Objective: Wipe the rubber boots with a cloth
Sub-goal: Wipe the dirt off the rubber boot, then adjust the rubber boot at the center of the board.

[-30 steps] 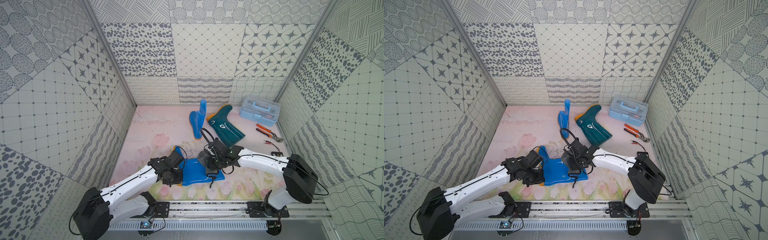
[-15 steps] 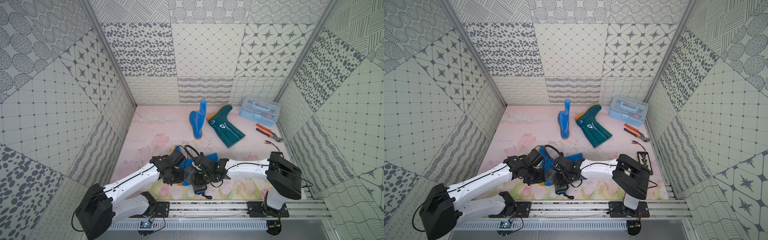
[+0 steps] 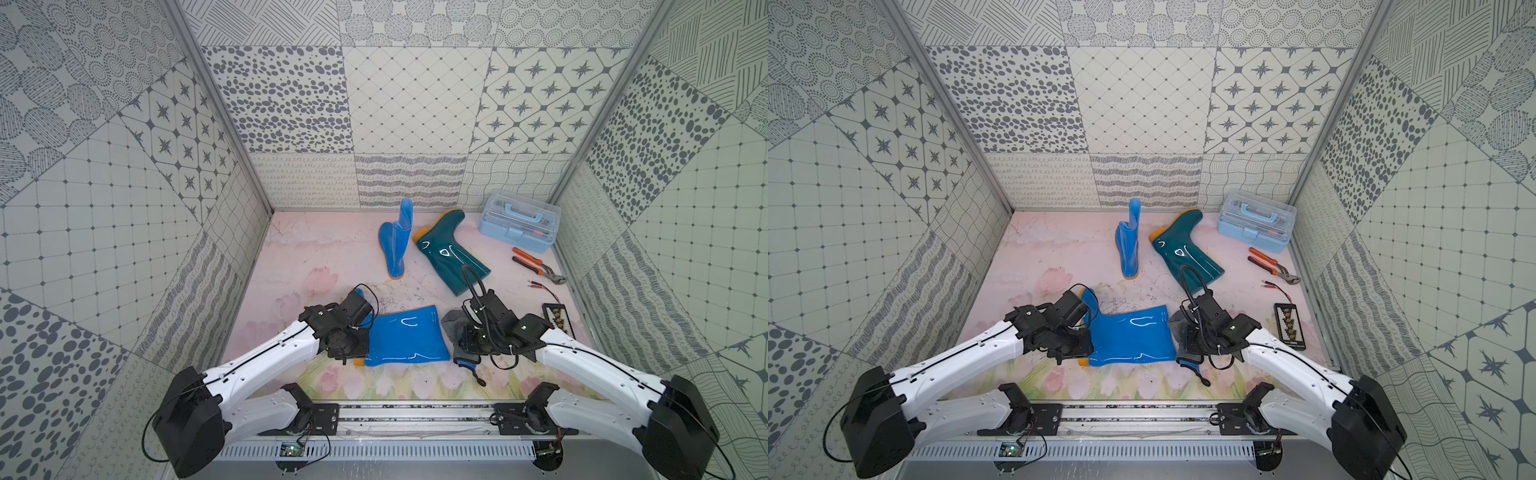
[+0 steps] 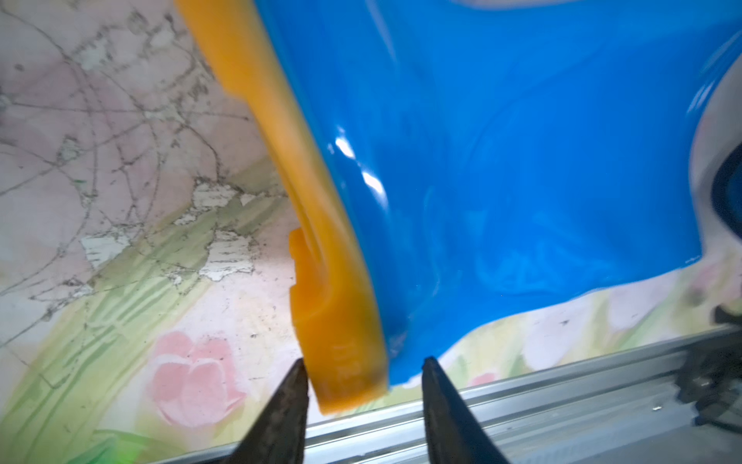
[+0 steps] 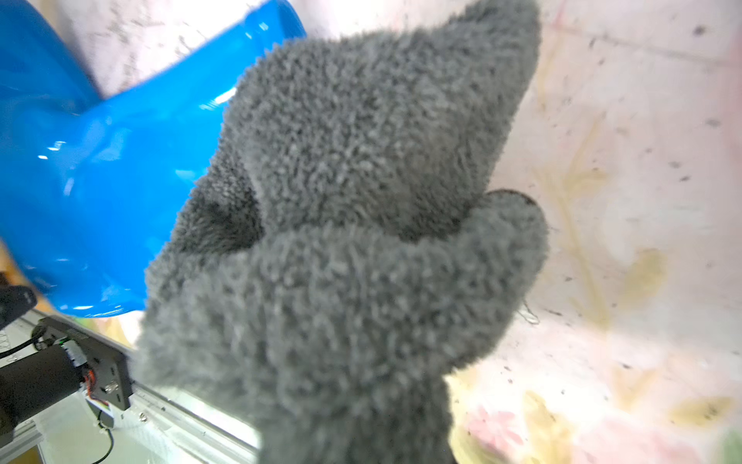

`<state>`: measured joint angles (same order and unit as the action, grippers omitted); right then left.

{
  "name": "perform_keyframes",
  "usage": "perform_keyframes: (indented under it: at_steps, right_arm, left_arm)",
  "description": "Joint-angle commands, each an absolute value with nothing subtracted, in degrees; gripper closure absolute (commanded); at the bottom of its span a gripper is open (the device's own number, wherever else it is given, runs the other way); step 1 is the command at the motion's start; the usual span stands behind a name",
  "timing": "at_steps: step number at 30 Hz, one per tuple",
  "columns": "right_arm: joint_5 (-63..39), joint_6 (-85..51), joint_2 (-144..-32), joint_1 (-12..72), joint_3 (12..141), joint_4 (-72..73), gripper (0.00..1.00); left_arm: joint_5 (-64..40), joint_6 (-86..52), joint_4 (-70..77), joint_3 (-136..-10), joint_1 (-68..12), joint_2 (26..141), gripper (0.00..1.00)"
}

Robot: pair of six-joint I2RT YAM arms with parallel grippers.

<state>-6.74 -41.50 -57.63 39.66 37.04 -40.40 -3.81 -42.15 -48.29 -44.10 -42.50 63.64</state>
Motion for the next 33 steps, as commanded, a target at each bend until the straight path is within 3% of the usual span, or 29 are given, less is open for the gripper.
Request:
perform_keyframes:
  at_steps: [1, 5, 10, 17, 20, 26, 33]
  right_arm:
    - [0.9, -39.7, -49.1, 38.7, 42.4, -46.0, 1.00]
    - [10.4, -38.1, -41.3, 33.1, 43.8, -53.4, 1.00]
    - [3.4, -36.4, -42.1, 23.3, 43.5, -53.6, 1.00]
    - [-6.1, -38.8, -44.8, 17.8, 38.0, -46.8, 1.00]
    - [-6.7, -39.7, -46.8, 16.4, 34.3, -44.4, 0.98]
    - [-8.7, -39.5, -53.7, 14.7, 28.9, -38.2, 0.98]
    - [-8.7, -38.6, -55.6, 14.6, 28.1, -36.6, 0.98]
  left_arm:
    - [6.2, -38.1, -57.9, -52.5, -43.0, 61.0, 0.44]
    - [7.5, -38.2, -62.6, -60.0, -43.2, 57.5, 0.38]
    - [7.9, -36.7, -59.8, -64.1, -48.7, 60.1, 0.30]
    - [21.7, -27.4, -55.2, -71.7, -68.6, 80.9, 0.28]
    - [25.1, -22.2, -53.7, -75.7, -73.6, 91.3, 0.27]
    - [22.8, -8.9, -49.9, -82.1, -77.7, 107.3, 0.25]
    - [19.7, -1.7, -43.4, -83.6, -79.8, 114.4, 0.25]
